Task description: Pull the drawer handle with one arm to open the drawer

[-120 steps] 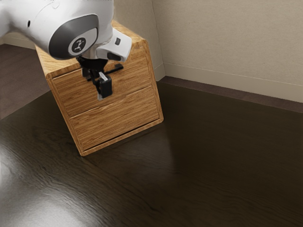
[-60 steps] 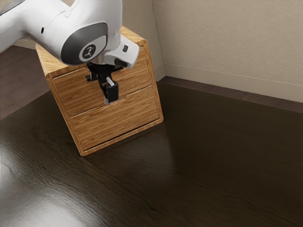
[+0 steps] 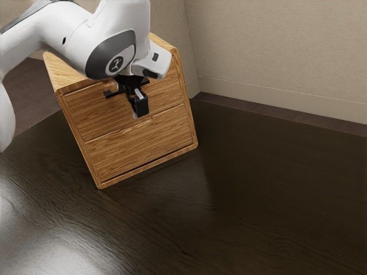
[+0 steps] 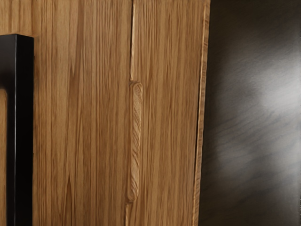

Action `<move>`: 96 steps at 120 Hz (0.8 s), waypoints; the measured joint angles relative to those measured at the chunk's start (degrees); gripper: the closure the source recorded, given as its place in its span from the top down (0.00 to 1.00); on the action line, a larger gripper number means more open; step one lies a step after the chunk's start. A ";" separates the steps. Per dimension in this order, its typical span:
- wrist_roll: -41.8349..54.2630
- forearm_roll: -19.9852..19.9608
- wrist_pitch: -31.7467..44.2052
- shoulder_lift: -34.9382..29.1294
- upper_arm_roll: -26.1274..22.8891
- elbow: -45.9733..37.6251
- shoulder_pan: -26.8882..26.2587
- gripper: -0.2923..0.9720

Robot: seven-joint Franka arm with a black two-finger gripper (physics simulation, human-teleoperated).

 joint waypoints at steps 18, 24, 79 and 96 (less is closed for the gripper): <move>0.54 -0.72 1.19 0.56 0.04 -0.22 -0.01 0.77; 0.77 -0.69 1.99 0.51 0.04 0.17 -0.03 0.77; 2.41 -2.89 10.48 2.19 0.55 -1.76 2.61 0.77; 2.68 -3.23 11.18 2.12 0.52 -1.97 2.53 0.76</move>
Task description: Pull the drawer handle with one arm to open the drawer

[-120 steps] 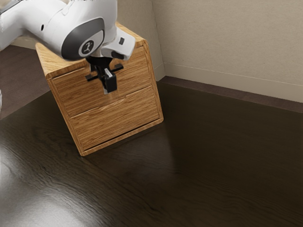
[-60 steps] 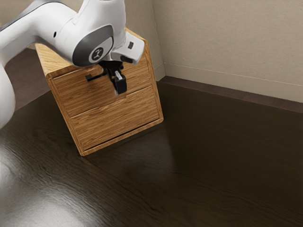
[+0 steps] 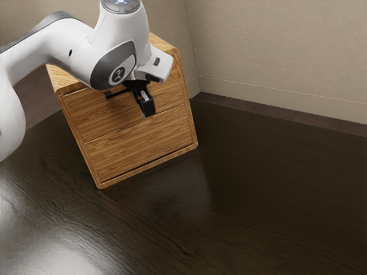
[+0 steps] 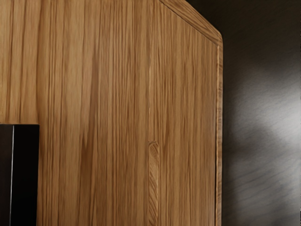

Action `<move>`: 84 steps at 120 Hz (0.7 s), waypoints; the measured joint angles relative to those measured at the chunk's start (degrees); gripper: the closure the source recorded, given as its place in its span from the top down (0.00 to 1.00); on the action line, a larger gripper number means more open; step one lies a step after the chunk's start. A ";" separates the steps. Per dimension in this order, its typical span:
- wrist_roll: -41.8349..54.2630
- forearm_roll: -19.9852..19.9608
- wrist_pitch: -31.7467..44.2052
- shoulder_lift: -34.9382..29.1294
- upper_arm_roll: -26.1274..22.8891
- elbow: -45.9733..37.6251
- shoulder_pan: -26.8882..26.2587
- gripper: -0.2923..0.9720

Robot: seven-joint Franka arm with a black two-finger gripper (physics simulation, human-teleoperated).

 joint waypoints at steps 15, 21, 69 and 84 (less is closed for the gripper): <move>0.19 -0.07 0.32 -0.37 0.01 -0.01 -0.60 0.72; 0.26 -0.08 0.40 -0.45 -0.09 0.02 -0.80 0.74; 0.61 -0.46 0.50 -0.92 -0.14 -0.30 -1.59 0.81; 0.60 -0.71 0.37 -1.02 0.08 -0.38 -1.93 0.83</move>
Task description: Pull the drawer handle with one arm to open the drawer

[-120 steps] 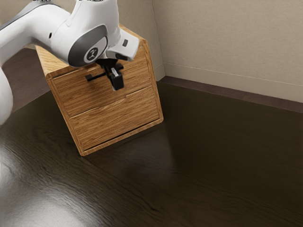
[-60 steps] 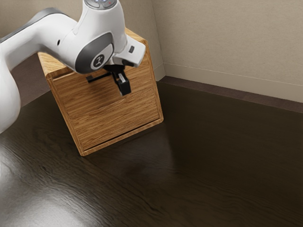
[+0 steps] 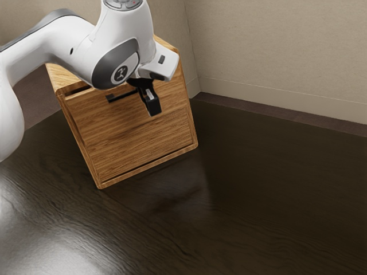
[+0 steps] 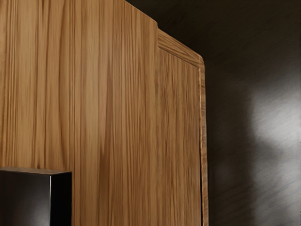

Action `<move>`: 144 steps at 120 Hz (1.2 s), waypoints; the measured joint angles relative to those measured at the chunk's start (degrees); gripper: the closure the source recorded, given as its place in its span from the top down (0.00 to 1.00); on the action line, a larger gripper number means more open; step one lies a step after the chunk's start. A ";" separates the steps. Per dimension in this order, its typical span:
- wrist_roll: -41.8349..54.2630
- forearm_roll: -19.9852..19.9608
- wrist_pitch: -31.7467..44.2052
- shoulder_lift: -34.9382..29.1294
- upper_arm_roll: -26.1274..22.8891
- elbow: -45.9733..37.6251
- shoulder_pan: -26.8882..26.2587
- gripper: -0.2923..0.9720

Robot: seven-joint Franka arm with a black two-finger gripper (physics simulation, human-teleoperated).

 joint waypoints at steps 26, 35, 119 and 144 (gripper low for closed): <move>-0.24 -0.15 -0.37 -2.57 0.14 -2.39 -1.83 0.78; -0.35 -0.14 -0.43 -3.62 0.11 -3.54 -2.55 0.77; -1.88 -0.31 -0.41 -6.50 1.18 -7.44 -6.08 0.77; -2.61 -0.12 -0.41 -7.19 0.87 -8.50 -6.48 0.80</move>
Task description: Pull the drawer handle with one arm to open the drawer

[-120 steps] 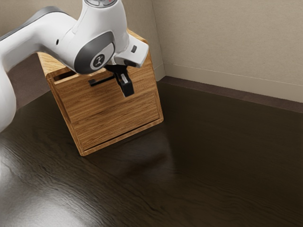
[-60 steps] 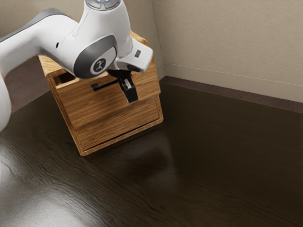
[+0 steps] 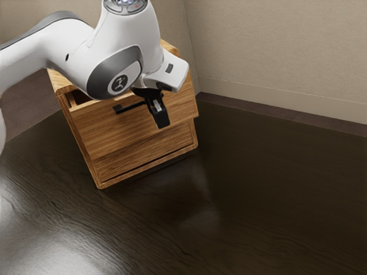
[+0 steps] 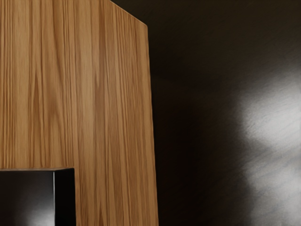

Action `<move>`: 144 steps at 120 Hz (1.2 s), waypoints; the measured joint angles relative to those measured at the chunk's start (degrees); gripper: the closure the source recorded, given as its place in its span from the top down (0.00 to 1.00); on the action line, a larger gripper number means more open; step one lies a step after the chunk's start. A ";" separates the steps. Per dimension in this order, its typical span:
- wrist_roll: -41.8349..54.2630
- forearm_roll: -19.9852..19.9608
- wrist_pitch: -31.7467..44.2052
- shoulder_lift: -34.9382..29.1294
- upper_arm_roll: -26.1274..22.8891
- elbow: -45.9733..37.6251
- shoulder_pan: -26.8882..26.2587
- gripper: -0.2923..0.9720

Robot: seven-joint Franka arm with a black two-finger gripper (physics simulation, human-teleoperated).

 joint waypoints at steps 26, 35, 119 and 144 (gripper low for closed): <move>-0.89 0.09 -0.83 -1.25 -0.04 -0.09 -1.17 0.63; -1.39 0.14 -1.18 -1.44 -0.07 -0.25 -1.54 0.61; -4.26 -0.50 -2.86 -1.11 -3.20 4.55 -3.80 0.46; -6.62 -3.44 -8.25 -1.11 -3.00 3.04 -28.21 0.68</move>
